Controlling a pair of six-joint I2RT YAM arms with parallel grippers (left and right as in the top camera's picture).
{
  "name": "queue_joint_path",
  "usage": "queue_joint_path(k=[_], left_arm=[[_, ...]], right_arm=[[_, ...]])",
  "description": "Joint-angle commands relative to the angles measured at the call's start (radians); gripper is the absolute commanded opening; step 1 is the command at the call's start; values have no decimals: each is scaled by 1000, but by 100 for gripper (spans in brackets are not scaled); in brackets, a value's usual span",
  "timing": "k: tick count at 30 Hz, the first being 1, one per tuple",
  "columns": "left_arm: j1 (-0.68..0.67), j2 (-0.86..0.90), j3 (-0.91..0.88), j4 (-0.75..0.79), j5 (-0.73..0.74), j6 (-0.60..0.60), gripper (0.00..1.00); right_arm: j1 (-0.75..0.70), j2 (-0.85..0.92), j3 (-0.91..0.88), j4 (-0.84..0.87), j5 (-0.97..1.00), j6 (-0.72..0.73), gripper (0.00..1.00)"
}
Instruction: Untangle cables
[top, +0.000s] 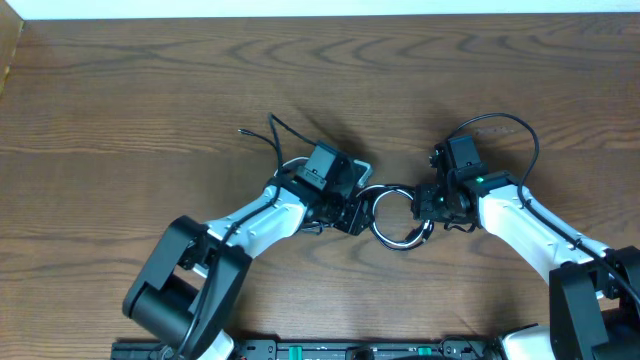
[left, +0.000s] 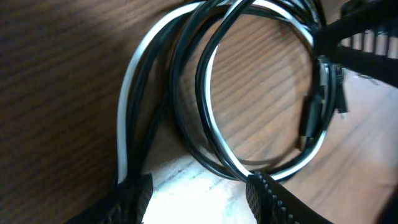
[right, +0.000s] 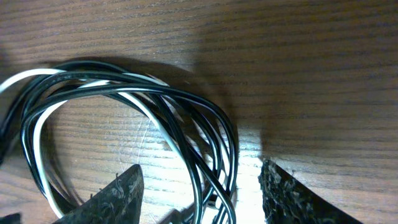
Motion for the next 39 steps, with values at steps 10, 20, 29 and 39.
queue_joint_path(k=[10,20,29,39], left_arm=[[-21,40,0,82,-61,-145,54],[-22,50,0,92,-61,-216,54],[-38,115,0,98,-57,-249,54],[-100,124,0,160,-5,-253,47]], right_arm=[[-5,-19,18,-18,-8,-2,55],[-5,-19,18,-28,-8,-2,55],[-5,-19,18,-34,-8,-2,55],[-4,-19,18,-43,-8,-2,55]])
